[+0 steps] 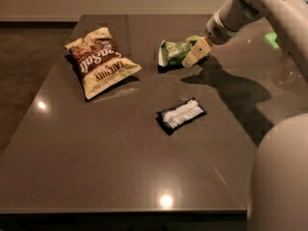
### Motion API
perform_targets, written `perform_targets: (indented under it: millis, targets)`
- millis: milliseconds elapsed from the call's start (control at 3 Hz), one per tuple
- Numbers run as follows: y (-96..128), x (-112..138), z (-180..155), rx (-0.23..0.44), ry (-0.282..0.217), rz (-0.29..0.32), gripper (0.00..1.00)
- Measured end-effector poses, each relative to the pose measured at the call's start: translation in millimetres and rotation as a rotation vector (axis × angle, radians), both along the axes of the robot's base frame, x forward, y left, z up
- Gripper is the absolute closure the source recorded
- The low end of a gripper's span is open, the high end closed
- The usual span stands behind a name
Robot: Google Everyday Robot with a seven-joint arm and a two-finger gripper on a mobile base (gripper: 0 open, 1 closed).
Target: Move green jalapeno chip bag near rxbar blueberry
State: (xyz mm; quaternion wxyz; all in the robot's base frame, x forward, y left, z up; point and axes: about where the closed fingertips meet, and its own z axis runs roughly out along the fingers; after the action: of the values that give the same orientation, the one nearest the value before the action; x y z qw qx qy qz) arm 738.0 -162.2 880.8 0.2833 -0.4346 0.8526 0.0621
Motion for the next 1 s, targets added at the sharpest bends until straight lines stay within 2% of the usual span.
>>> perform_targets:
  millis: [333,1000]
  targets:
    - [1.8,9.7,-5.3,-0.007,0.001,-0.036,0.17]
    - [1.7,12.5,-5.3,0.002,-0.007,-0.064,0.64]
